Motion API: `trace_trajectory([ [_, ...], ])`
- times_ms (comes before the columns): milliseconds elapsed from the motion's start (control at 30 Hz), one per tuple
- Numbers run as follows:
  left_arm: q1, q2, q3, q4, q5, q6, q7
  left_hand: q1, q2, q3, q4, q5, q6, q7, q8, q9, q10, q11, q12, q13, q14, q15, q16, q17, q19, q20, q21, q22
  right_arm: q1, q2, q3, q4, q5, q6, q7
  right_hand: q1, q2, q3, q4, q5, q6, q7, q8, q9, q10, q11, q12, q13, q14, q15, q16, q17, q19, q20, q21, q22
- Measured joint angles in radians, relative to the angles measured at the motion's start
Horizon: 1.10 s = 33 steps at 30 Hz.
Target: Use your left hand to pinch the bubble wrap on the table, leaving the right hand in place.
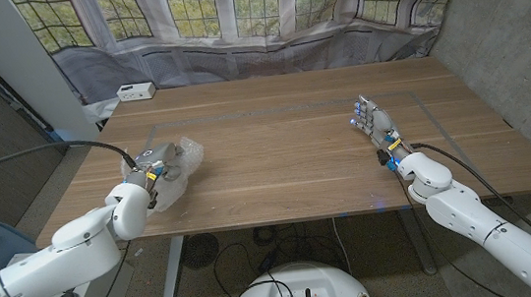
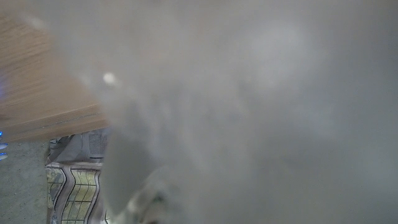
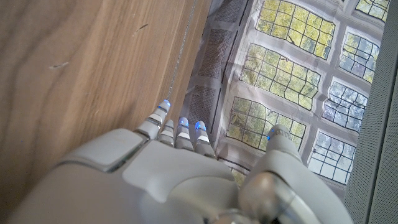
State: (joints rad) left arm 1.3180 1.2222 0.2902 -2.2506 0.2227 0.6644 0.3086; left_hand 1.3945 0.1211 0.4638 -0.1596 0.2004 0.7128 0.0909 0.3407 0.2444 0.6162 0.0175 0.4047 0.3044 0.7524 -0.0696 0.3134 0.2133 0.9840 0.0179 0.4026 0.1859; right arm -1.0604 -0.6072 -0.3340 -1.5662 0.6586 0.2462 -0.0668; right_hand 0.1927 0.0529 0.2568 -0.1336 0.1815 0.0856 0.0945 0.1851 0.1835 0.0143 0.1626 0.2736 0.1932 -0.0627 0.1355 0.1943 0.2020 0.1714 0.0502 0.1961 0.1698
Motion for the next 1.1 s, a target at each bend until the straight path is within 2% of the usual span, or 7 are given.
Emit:
trace_trajectory([
  [333, 0.047, 0.016, -0.057, -0.034, 0.017, 0.007, 0.055, -0.010, -0.002, 0.000, 0.000, 0.000, 0.003, -0.011, 0.000, 0.000, 0.005, -0.005, -0.006, 0.005, 0.000, 0.000, 0.000, 0.000, -0.006, 0.005, 0.000, 0.000, 0.000, 0.003, 0.001, 0.004, -0.001, 0.006, 0.003, 0.000, 0.000, 0.000, 0.000, 0.000, 0.000, 0.000, 0.000, 0.000, 0.000, 0.000, 0.000, 0.000, 0.000, 0.000, 0.000, 0.000, 0.000, 0.000, 0.000, 0.000],
  [500, 0.058, 0.012, -0.071, -0.042, 0.030, 0.004, 0.069, -0.010, -0.003, 0.000, 0.000, 0.000, 0.007, -0.015, 0.000, 0.004, 0.007, -0.018, -0.006, 0.009, 0.033, -0.015, -0.001, 0.002, 0.019, -0.019, 0.014, 0.001, 0.000, 0.003, 0.001, 0.005, -0.002, 0.008, 0.004, 0.000, 0.000, 0.000, 0.000, 0.000, 0.000, 0.000, 0.000, 0.000, 0.000, 0.000, 0.000, 0.000, 0.000, 0.000, 0.000, 0.005, 0.000, 0.000, 0.000, 0.000],
  [567, 0.061, 0.008, -0.075, -0.042, 0.031, 0.003, 0.070, -0.010, -0.003, 0.000, -0.001, 0.000, 0.013, -0.015, 0.000, 0.005, 0.021, -0.011, -0.006, 0.009, 0.048, -0.019, -0.001, 0.003, 0.027, -0.027, 0.019, 0.003, 0.000, 0.003, 0.001, 0.005, -0.002, 0.009, 0.004, 0.000, 0.000, 0.000, 0.000, 0.000, 0.000, 0.000, 0.000, 0.000, 0.004, 0.004, 0.000, 0.000, 0.000, 0.000, 0.000, 0.005, 0.000, 0.000, 0.000, 0.000],
  [700, 0.065, -0.004, -0.081, -0.043, 0.037, -0.003, 0.074, -0.010, -0.003, 0.008, -0.007, -0.001, 0.073, -0.011, 0.012, 0.001, 0.068, -0.010, -0.002, 0.008, 0.088, -0.029, -0.001, -0.005, 0.041, -0.040, 0.031, 0.002, 0.000, 0.003, 0.002, 0.006, -0.003, 0.009, 0.004, 0.000, 0.000, 0.000, 0.000, 0.000, 0.000, 0.000, 0.000, 0.000, 0.004, 0.004, 0.000, 0.000, 0.000, 0.000, 0.000, 0.005, 0.000, 0.000, 0.000, 0.000],
  [900, 0.065, -0.028, -0.085, -0.038, 0.045, -0.022, 0.081, -0.016, -0.013, 0.046, -0.017, -0.004, 0.210, -0.007, 0.033, -0.013, 0.176, -0.018, 0.000, -0.015, 0.154, -0.021, -0.008, -0.027, 0.081, -0.084, 0.072, -0.001, 0.003, 0.006, 0.002, 0.012, -0.003, 0.010, 0.004, 0.000, 0.000, 0.000, 0.000, 0.000, 0.000, 0.000, 0.000, 0.000, 0.004, 0.004, 0.000, 0.000, 0.000, 0.000, 0.000, 0.005, 0.000, 0.000, 0.000, 0.000],
  [1000, 0.063, -0.036, -0.085, -0.037, 0.049, -0.026, 0.081, -0.002, -0.026, 0.068, -0.025, 0.006, 0.271, 0.002, 0.038, -0.023, 0.208, -0.021, 0.000, -0.027, 0.173, -0.016, -0.017, -0.032, 0.104, -0.086, 0.087, -0.005, 0.004, 0.007, 0.002, 0.015, -0.003, 0.010, 0.004, 0.000, 0.000, 0.000, 0.000, 0.000, 0.000, 0.000, 0.000, 0.000, 0.004, 0.004, 0.000, 0.000, 0.000, 0.000, 0.000, 0.005, 0.000, 0.000, 0.000, 0.000],
  [1100, 0.052, -0.040, -0.076, -0.039, 0.064, -0.020, 0.075, 0.008, -0.035, 0.083, -0.025, 0.012, 0.309, 0.000, 0.038, -0.031, 0.218, -0.018, 0.000, -0.035, 0.184, -0.013, -0.020, -0.033, 0.114, -0.084, 0.098, -0.006, 0.006, 0.009, 0.002, 0.018, -0.003, 0.011, 0.005, 0.000, 0.000, 0.000, 0.000, 0.000, 0.000, 0.000, 0.000, 0.000, 0.004, 0.004, 0.000, 0.000, 0.000, 0.000, 0.000, 0.005, 0.000, 0.000, 0.000, 0.000],
])
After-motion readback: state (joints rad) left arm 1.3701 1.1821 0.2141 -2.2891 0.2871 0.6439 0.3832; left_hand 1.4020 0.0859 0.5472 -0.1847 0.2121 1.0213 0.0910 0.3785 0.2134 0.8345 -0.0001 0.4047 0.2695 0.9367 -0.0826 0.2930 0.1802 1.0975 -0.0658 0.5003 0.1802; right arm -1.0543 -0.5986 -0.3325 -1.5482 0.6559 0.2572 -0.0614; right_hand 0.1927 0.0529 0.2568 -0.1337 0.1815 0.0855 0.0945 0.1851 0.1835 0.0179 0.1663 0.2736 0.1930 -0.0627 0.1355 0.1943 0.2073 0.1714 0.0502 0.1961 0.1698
